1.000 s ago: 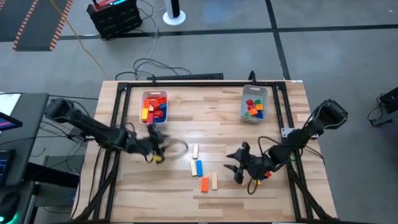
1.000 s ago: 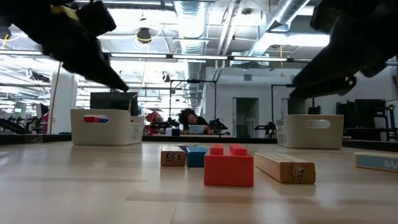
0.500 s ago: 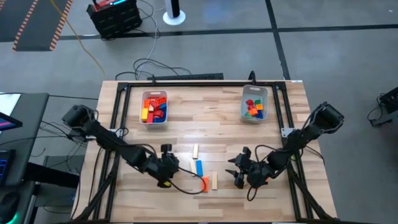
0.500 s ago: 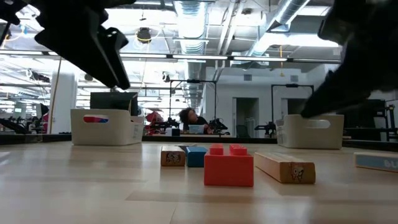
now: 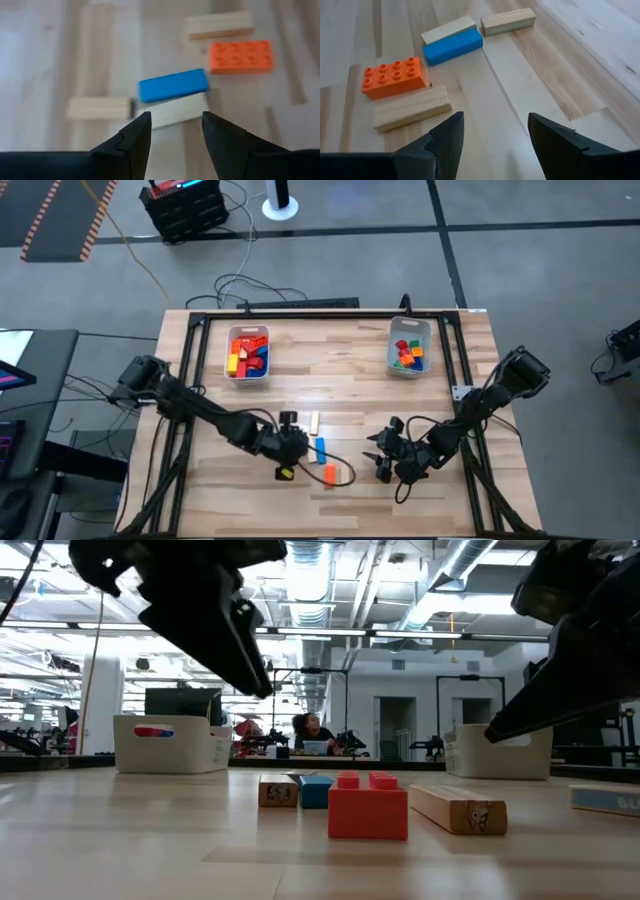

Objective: Sort blocks by size
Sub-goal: Put the large light brown block into the white bin

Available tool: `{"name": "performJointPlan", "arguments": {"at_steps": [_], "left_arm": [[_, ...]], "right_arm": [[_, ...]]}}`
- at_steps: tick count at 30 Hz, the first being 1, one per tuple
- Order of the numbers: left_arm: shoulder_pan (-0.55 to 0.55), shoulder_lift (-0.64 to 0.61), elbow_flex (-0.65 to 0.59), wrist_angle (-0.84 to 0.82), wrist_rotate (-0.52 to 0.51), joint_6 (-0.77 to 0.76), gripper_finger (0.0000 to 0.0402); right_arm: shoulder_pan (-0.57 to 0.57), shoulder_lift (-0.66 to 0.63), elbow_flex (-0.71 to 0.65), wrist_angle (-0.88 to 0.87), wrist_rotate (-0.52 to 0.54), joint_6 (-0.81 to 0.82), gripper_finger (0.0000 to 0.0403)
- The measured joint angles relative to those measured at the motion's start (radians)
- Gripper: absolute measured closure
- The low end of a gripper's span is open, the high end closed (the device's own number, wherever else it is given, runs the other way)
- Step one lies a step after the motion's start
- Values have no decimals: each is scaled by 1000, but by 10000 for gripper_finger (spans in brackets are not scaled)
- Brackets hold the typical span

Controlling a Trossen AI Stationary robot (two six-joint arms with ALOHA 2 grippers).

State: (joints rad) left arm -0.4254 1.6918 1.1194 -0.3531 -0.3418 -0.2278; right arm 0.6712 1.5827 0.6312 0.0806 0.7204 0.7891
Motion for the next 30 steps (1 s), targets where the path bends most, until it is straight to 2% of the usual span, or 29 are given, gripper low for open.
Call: {"name": "performJointPlan", "arguments": {"at_steps": [3,6,11,14,22,26,30], "left_arm": [[18,29,0,35,116,106,230],[36,43,2,34,153,203,230],[113,45,38,-6,313,271,230],[150,45,61,-59,363,322,230],[129,44,97,-63,263,529,222],[128,60,98,-20,269,542,210],[131,117,106,-22,281,563,207]], "right_arm": [[0,1,0,-1,0,0,154],[0,1,0,-1,0,0,154],[-1,1,0,2,3,-2,154],[-6,1,0,2,6,-3,154],[-5,1,0,-9,7,-3,154],[-2,-9,0,-69,-15,12,154],[16,-64,0,-185,-15,95,154]]}}
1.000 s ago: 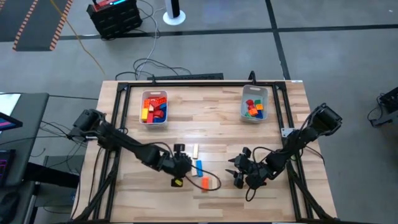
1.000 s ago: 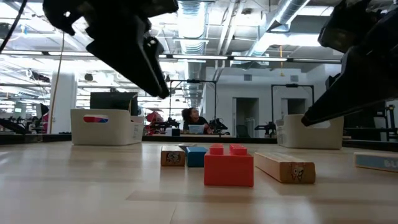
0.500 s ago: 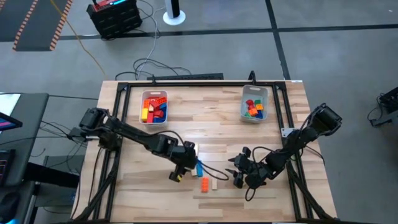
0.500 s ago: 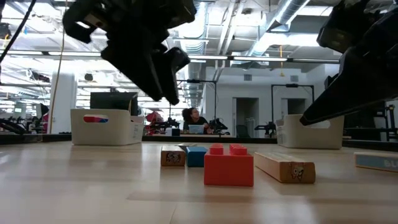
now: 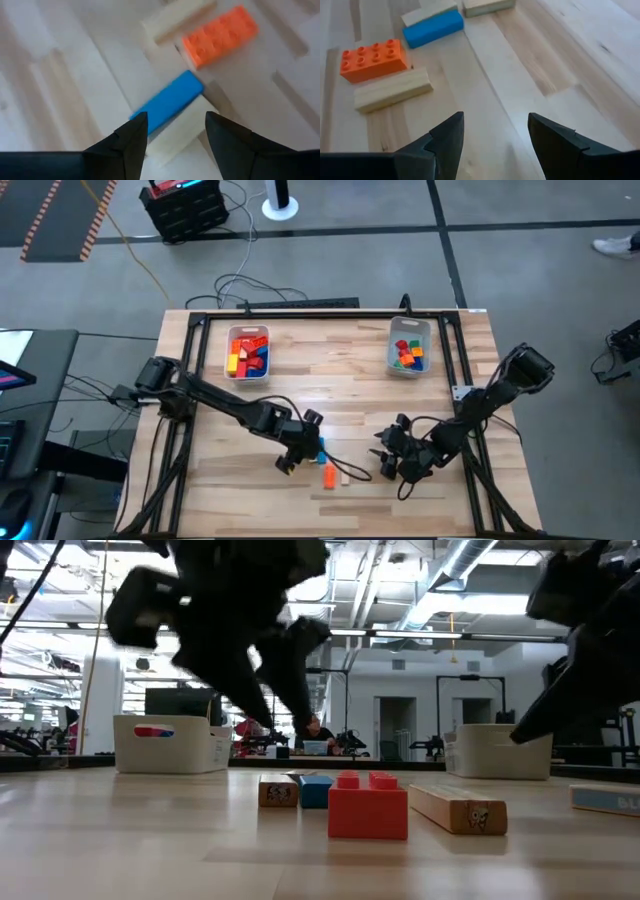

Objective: Sort blocks by size
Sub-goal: Put the large light brown block into the white bin

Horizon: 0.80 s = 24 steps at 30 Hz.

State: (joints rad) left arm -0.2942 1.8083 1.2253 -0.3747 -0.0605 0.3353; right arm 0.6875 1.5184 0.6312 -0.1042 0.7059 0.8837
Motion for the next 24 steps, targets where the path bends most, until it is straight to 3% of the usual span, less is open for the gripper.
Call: {"name": "performJointPlan", "arguments": {"at_steps": [7,15,24], "left_arm": [[-7,102,105,-115,-1,95,207],[14,204,184,-244,-7,162,207],[21,221,194,-327,-12,143,215]], "right_arm": [[46,-45,0,-38,94,28,154],[53,-42,0,-37,106,32,154],[57,-42,0,-38,108,33,154]]}}
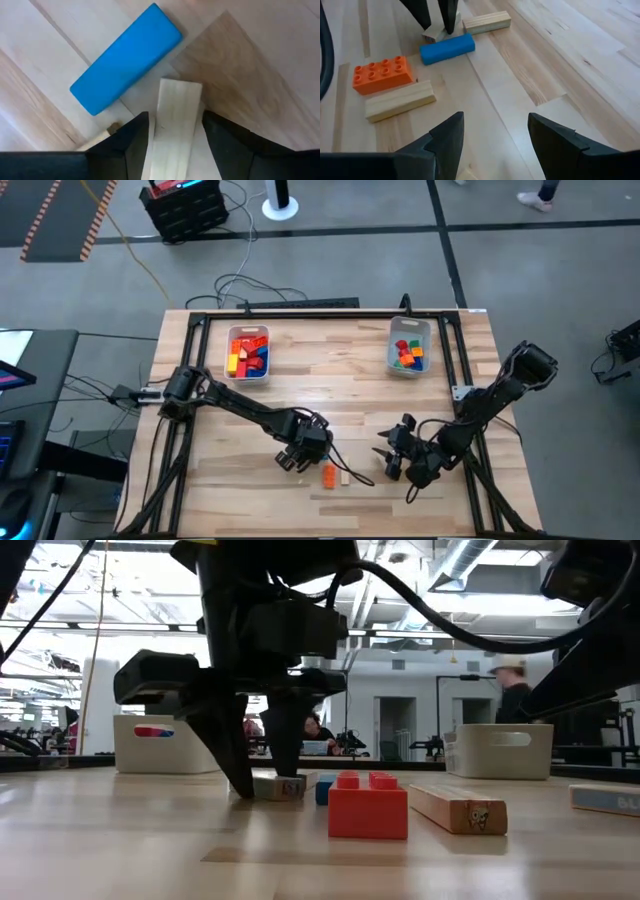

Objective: Sort blocks by size
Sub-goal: Put the large light brown block into the white bin

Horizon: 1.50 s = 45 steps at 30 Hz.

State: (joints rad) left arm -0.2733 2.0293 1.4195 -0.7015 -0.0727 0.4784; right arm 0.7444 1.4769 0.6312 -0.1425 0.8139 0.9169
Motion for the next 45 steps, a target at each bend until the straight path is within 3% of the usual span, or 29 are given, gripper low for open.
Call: {"name": "performJointPlan", "arguments": {"at_steps": [9,17,23,28,38,45], "left_arm": [[0,0,0,-27,0,-36,303],[0,-34,-6,-162,-121,-89,305],[35,-182,-4,-276,-243,-177,305],[126,-339,-58,-349,-351,-278,305],[434,-681,-402,-262,-445,-400,285],[544,-760,-487,-188,-426,-449,253]], "right_arm": [[0,0,0,7,0,2,154],[0,0,0,7,0,2,154],[0,0,0,7,0,2,154],[0,0,0,8,0,11,154],[1,1,0,8,0,18,154],[-1,1,0,8,1,17,154]]}}
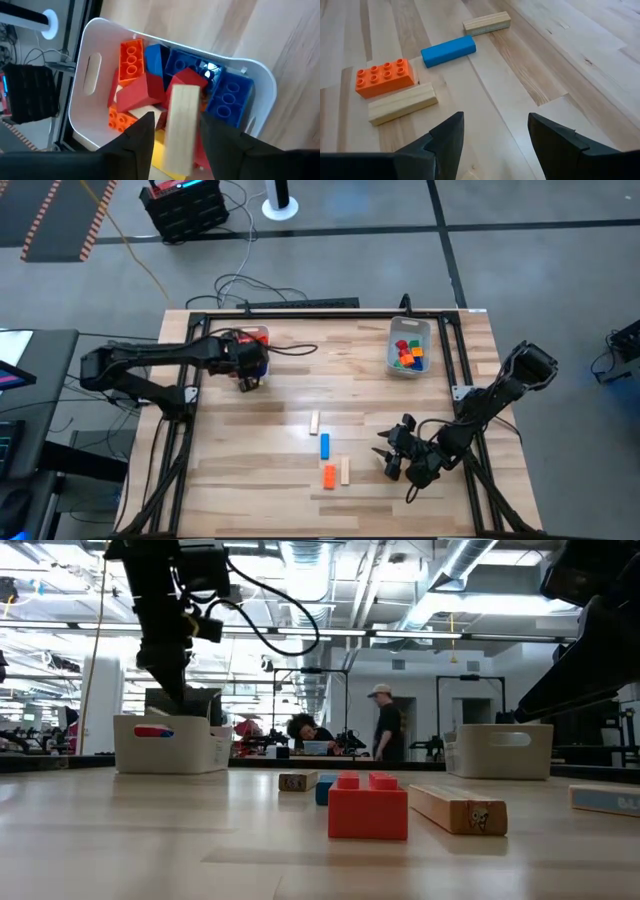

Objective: Sort blocks by size
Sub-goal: Put the large light brown block into the white bin

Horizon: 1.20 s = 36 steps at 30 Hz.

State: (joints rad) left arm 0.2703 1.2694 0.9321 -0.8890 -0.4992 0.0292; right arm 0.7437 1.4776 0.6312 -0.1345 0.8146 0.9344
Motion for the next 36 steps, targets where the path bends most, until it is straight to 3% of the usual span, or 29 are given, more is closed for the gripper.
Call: {"name": "performJointPlan", "arguments": {"at_steps": [5,10,18,27,36], "left_arm": [[-6,2,46,10,4,-25,233],[-98,43,97,138,157,-124,229],[-326,286,126,446,164,-221,228],[-433,556,363,338,184,107,228],[-430,759,611,28,187,496,228]], "right_arm": [[0,0,0,0,4,0,154],[0,0,0,-2,22,-2,154],[0,0,0,0,24,0,154],[1,0,0,0,24,0,154],[1,0,0,0,24,0,154]]}}
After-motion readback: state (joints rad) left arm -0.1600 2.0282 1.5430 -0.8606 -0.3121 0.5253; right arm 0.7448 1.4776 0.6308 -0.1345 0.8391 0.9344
